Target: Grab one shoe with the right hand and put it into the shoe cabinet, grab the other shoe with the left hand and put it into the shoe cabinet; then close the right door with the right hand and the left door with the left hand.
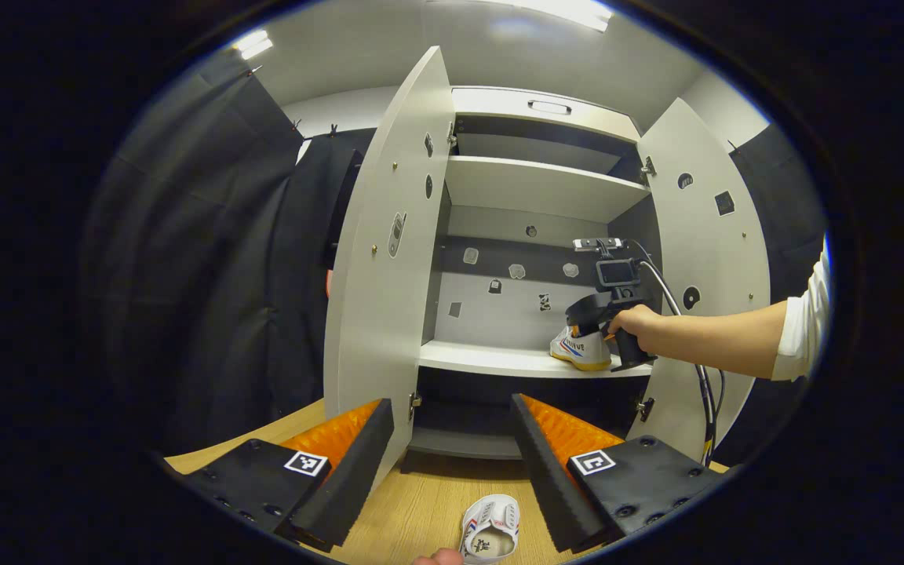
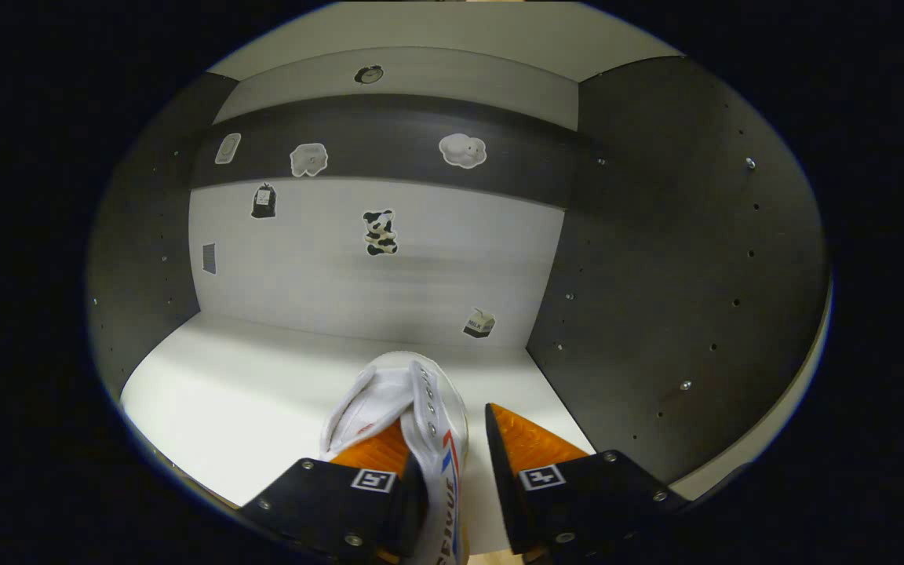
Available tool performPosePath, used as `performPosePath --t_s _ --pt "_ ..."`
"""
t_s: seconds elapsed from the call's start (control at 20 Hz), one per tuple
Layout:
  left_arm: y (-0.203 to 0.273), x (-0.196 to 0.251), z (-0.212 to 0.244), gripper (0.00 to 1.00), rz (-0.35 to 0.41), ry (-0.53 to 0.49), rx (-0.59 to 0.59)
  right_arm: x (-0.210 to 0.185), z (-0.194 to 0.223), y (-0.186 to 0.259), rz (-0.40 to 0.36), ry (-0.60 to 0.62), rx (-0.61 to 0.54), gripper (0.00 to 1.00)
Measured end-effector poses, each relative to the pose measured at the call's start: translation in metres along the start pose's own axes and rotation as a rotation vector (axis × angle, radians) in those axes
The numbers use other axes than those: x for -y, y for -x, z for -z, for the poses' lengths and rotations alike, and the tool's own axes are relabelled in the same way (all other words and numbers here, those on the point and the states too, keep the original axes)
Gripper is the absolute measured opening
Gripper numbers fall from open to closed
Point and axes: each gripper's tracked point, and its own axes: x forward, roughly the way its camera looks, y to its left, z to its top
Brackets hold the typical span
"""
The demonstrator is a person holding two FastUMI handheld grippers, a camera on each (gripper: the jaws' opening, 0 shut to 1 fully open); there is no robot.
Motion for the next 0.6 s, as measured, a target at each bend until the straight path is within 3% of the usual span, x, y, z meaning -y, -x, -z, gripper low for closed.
performPosePath --t_s 0.1,0.2,0.35,0.6 --pt "0.001 0.005 0.0 0.96 0.01 0.001 -0.001 0.003 -0.002 0.016 -0.03 -0.013 0.019 0.66" --pt "0.001 0.011 -0.004 0.96 0.022 -0.003 0.01 0.007 -0.016 0.038 -0.052 -0.024 0.084 0.8" --pt "0.001 0.024 -0.008 0.96 0.048 -0.007 0.024 0.004 -0.04 0.087 -0.115 -0.022 0.186 0.9" --pt "0.003 0.041 -0.016 0.96 0.078 -0.013 0.041 0.007 -0.08 0.184 -0.207 -0.044 0.379 0.94"
